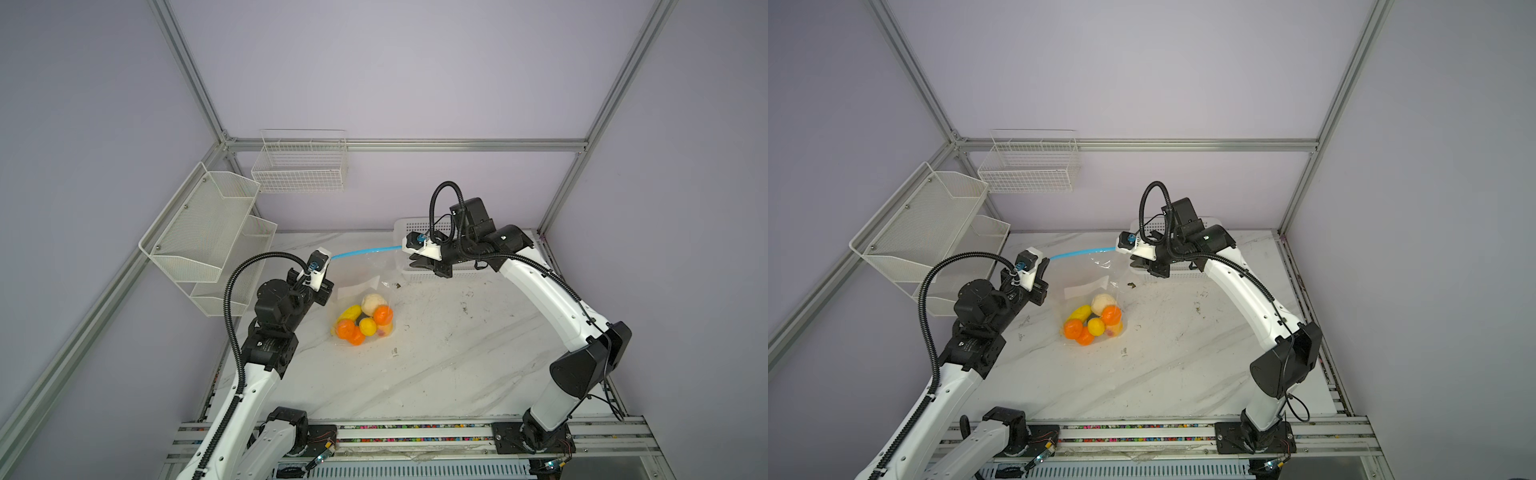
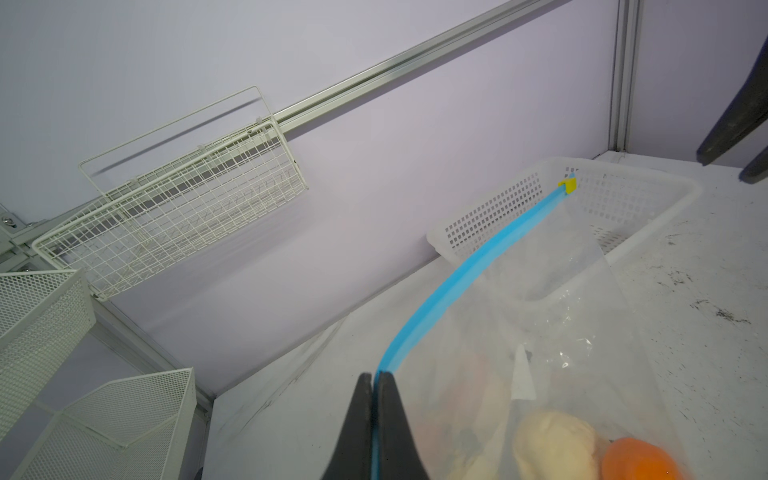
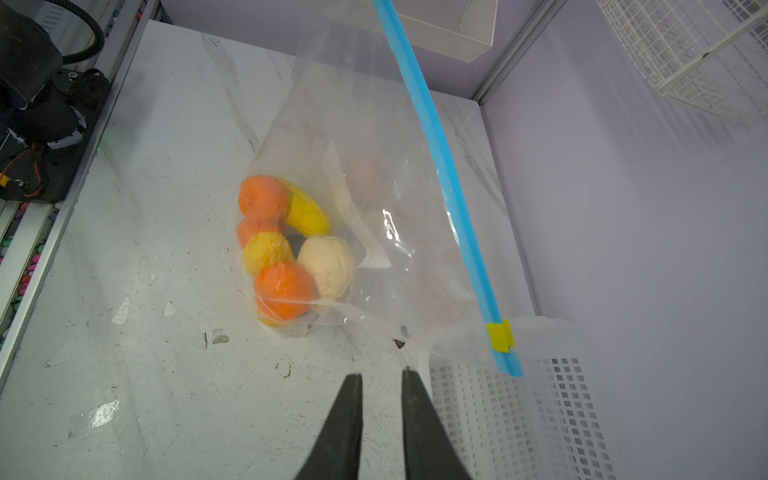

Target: Place the food in the zip-top bag and seal the zipper

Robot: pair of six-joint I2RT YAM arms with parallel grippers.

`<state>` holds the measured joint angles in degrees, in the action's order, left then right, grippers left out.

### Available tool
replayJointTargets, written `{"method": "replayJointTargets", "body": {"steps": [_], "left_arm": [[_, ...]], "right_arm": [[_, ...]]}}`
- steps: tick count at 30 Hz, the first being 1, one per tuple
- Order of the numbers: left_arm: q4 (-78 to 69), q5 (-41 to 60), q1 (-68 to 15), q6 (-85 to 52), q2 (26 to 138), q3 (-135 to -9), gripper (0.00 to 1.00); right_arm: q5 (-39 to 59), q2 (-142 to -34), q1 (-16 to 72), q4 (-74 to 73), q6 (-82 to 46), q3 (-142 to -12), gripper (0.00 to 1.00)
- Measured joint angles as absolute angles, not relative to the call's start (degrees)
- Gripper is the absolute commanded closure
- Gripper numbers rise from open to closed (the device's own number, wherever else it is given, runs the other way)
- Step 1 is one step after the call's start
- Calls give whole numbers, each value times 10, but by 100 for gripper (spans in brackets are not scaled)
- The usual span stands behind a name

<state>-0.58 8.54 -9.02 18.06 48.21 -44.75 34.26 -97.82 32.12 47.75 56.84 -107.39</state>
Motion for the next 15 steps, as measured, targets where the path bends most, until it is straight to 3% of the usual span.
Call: {"method": "replayJointTargets", "body": {"steps": [8,15], "left_arm": [[-8,90,-90,174,482,-448,100],[-12,97,-90,170,482,-448,100]], "right_arm": [[350,-978,335,468,553,-1075,44],[365,-988,375,439,528,-1091,42]]}}
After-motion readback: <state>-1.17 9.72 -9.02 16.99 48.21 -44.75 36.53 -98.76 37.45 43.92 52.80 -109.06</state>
